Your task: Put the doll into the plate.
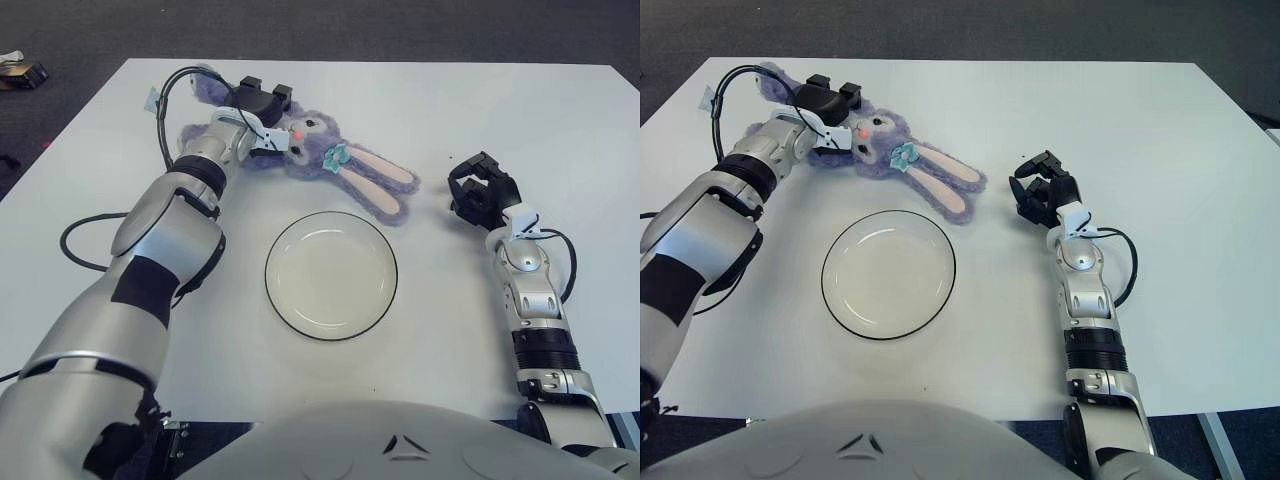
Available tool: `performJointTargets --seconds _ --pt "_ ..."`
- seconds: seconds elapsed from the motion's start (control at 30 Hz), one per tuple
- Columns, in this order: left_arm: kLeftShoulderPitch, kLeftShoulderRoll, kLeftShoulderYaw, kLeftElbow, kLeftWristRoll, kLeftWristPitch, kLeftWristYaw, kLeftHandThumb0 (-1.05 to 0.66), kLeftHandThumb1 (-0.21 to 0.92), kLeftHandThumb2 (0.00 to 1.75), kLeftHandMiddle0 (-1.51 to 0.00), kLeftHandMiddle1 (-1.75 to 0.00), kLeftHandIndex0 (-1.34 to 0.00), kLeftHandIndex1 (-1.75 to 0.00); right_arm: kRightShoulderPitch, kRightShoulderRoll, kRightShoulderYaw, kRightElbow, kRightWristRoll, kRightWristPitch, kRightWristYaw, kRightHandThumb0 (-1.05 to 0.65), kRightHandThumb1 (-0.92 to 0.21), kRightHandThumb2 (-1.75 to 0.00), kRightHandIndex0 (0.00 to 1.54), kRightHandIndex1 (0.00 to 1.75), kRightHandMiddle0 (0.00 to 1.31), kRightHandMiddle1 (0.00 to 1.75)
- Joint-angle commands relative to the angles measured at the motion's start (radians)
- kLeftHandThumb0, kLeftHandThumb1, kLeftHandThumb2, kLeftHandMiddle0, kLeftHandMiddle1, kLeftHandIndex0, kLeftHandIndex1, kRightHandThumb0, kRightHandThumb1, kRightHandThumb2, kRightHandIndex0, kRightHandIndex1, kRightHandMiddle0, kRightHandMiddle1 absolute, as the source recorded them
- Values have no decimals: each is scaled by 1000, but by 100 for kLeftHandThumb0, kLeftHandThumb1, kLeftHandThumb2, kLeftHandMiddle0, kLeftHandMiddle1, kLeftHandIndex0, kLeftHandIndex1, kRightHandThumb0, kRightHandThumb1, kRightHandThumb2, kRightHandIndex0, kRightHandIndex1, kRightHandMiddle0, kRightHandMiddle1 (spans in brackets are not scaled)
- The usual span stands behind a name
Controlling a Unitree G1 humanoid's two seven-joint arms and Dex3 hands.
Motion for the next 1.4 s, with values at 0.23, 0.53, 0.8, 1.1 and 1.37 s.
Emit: performJointTargets --seconds 0.23,0.53,0.8,1.1,1.37 --pt "50 -19 95 11 -100 9 -96 0 31 127 -66 -158 -43 -175 45 -3 3 43 -7 65 8 -38 -74 -65 80 168 43 160" --pt "46 -21 151 2 -159 7 -174 0 30 128 -69 -156 -43 -175 46 -3 5 41 -10 68 9 -38 -74 -64 81 168 44 160" --pt "45 -39 195 -6 -208 24 -221 0 28 130 -72 -156 -43 -175 45 -3 7 42 -13 68 8 -38 -74 -64 81 168 44 160" --pt "44 -72 222 -16 -234 48 -229 0 27 132 -73 -156 -43 -175 46 -2 8 39 -16 71 7 -38 -74 -64 81 168 44 160" --pt "45 -107 254 -26 -264 61 -232 0 26 132 -73 -156 -43 -175 47 -4 6 34 -17 76 9 -38 -74 -64 81 167 44 159"
